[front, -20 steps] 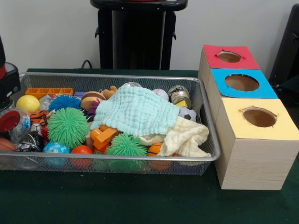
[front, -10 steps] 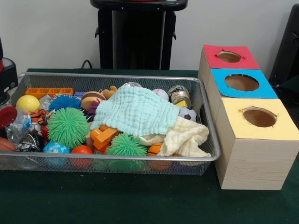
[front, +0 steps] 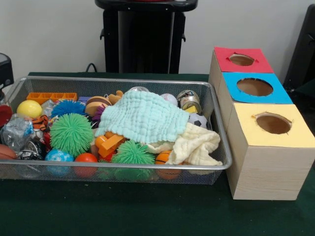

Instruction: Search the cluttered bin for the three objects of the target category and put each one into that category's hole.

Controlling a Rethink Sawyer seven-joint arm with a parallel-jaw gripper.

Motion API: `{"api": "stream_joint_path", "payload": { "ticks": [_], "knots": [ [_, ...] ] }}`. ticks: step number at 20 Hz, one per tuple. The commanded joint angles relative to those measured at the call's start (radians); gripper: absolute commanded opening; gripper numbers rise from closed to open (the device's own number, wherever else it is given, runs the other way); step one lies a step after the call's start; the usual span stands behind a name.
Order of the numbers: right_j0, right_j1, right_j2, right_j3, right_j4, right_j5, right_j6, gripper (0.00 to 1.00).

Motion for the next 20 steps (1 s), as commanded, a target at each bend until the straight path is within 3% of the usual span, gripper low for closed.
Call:
{"api": "stream_joint_path", "payload": {
  "ticks": [1, 5, 6, 11, 20],
  "knots": [
    [-0.002, -0.023, 0.008, 0.057, 0.02, 0.012, -0.21, 0.0],
    [0.005, -0.053, -0.005, 0.105, 0.02, -0.028, -0.151, 0.0],
    [0.013, -0.064, -0.012, 0.114, 0.014, -0.038, -0.134, 1.0],
    [0.05, -0.106, -0.047, 0.121, -0.002, -0.073, -0.051, 1.0],
    [0.063, -0.165, -0.064, 0.134, 0.037, -0.042, -0.032, 1.0]
  ]
}}
